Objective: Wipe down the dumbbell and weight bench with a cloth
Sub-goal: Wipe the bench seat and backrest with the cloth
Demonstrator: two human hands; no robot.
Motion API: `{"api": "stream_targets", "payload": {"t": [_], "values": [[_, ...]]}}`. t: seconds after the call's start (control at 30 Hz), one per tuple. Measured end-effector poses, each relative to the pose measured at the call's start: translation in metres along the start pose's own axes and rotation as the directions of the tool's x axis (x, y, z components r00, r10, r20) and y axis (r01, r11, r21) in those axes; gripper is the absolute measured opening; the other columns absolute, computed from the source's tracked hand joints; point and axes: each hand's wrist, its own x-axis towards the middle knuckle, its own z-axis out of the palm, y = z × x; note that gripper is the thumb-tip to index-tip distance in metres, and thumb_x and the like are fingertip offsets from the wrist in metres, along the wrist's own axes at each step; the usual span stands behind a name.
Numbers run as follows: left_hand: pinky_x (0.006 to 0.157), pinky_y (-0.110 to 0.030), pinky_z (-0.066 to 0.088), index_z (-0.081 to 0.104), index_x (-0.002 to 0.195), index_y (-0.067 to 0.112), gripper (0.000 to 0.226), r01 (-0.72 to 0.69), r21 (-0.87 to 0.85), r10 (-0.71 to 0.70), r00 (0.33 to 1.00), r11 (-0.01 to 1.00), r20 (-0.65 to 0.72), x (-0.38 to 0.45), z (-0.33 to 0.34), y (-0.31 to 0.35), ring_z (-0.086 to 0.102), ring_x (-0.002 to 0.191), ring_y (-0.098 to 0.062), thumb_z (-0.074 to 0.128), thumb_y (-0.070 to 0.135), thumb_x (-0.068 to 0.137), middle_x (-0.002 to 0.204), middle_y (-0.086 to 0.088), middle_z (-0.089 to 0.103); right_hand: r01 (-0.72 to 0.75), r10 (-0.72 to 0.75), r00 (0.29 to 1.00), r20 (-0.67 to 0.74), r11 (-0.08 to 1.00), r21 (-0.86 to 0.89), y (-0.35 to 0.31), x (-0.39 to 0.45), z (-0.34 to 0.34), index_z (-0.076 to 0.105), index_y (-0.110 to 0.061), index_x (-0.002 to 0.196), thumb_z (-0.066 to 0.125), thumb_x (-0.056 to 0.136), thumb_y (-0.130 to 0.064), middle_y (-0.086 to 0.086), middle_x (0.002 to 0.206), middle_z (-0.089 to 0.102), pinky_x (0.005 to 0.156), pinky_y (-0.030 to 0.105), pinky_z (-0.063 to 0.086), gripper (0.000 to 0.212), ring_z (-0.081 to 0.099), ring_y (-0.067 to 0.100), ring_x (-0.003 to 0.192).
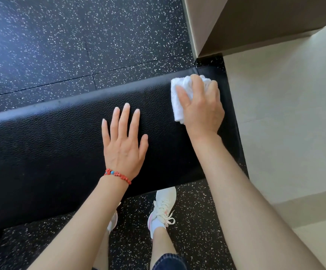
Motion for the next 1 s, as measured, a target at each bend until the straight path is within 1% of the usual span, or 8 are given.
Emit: {"api": "stream_targets", "payload": {"t": [0.1, 0.23, 0.3, 0.37, 0.5, 0.67, 0.83, 1.0], "values": [[0.110, -0.055, 0.013, 0.041, 0.138, 0.006, 0.055, 0.009, -0.016, -0.009, 1.000, 1.000, -0.019, -0.001, -0.001, 0.008, 0.027, 0.136, -0.037, 0.038, 0.033, 0.090, 0.147, -0.018, 0.035, 0.006, -0.005, 0.999, -0.036, 1.000, 0.012, 0.019, -0.025, -0.012, 0.068, -0.008, 0.097, 0.061, 0.084, -0.038, 0.019, 0.077, 0.058, 0.042, 0.031, 0.046, 0.033, 0.059, 0.031, 0.065], [0.111, -0.053, 0.012, 0.040, 0.139, 0.009, 0.055, -0.125, 0.001, 0.125, 0.992, 0.992, 0.001, -0.002, 0.004, 0.026, 0.025, 0.137, -0.033, 0.040, 0.033, 0.090, 0.147, -0.016, 0.035, 0.005, -0.006, 1.000, 0.015, 0.999, 0.036, 0.040, -0.036, -0.023, 0.068, -0.007, 0.098, 0.059, 0.083, -0.039, 0.021, 0.078, 0.057, 0.042, 0.029, 0.044, 0.037, 0.059, 0.033, 0.064], [0.112, -0.053, 0.011, 0.039, 0.140, 0.010, 0.056, -0.145, 0.011, 0.145, 0.989, 0.989, 0.017, -0.003, 0.008, 0.031, 0.025, 0.137, -0.033, 0.039, 0.034, 0.090, 0.148, -0.015, 0.035, -0.027, 0.026, 0.999, 0.034, 0.999, 0.046, 0.039, -0.016, -0.021, 0.066, -0.008, 0.103, 0.061, 0.084, -0.039, 0.022, 0.086, 0.058, 0.047, 0.028, 0.038, 0.036, 0.059, 0.034, 0.071], [0.112, -0.052, 0.010, 0.037, 0.141, 0.011, 0.056, -0.143, 0.029, 0.143, 0.990, 0.989, 0.016, -0.004, 0.011, 0.032, 0.024, 0.137, -0.032, 0.038, 0.035, 0.090, 0.148, -0.015, 0.034, -0.115, 0.111, 0.992, 0.054, 0.990, 0.077, 0.035, 0.012, -0.014, 0.061, -0.012, 0.112, 0.057, 0.087, -0.042, 0.020, 0.098, 0.056, 0.055, 0.028, 0.031, 0.039, 0.057, 0.033, 0.083], [0.112, -0.051, 0.009, 0.035, 0.141, 0.013, 0.056, -0.155, 0.039, 0.155, 0.988, 0.987, -0.006, -0.004, 0.016, 0.028, 0.022, 0.138, -0.031, 0.038, 0.036, 0.090, 0.149, -0.014, 0.033, -0.163, 0.158, 0.986, 0.057, 0.983, 0.088, 0.042, 0.032, -0.005, 0.057, -0.015, 0.118, 0.050, 0.090, -0.047, 0.017, 0.106, 0.054, 0.058, 0.028, 0.031, 0.044, 0.055, 0.031, 0.090], [0.112, -0.050, 0.010, 0.039, 0.140, 0.011, 0.056, -0.150, 0.047, 0.151, 0.989, 0.988, -0.012, -0.004, 0.014, 0.031, 0.024, 0.137, -0.032, 0.039, 0.035, 0.089, 0.147, -0.015, 0.035, -0.193, 0.185, 0.980, 0.066, 0.973, 0.124, 0.056, -0.006, -0.018, 0.060, -0.010, 0.114, 0.058, 0.087, -0.042, 0.021, 0.101, 0.056, 0.054, 0.032, 0.038, 0.042, 0.057, 0.036, 0.084], [0.111, -0.054, 0.011, 0.038, 0.140, 0.010, 0.056, -0.134, 0.023, 0.134, 0.991, 0.991, 0.017, -0.005, 0.013, 0.032, 0.025, 0.137, -0.034, 0.038, 0.035, 0.090, 0.148, -0.016, 0.034, -0.252, 0.246, 0.967, 0.059, 0.960, 0.125, 0.067, -0.049, -0.031, 0.061, -0.007, 0.112, 0.065, 0.084, -0.036, 0.023, 0.093, 0.057, 0.052, 0.031, 0.038, 0.041, 0.058, 0.036, 0.078], [0.110, -0.056, 0.011, 0.037, 0.140, 0.008, 0.057, -0.146, -0.021, 0.147, 0.987, 0.989, 0.065, -0.004, 0.009, 0.032, 0.024, 0.138, -0.038, 0.036, 0.035, 0.090, 0.148, -0.018, 0.032, -0.380, 0.375, 0.925, 0.063, 0.917, 0.123, 0.071, -0.088, -0.042, 0.060, -0.009, 0.112, 0.066, 0.084, -0.036, 0.020, 0.093, 0.057, 0.055, 0.031, 0.037, 0.040, 0.057, 0.034, 0.078]]}}
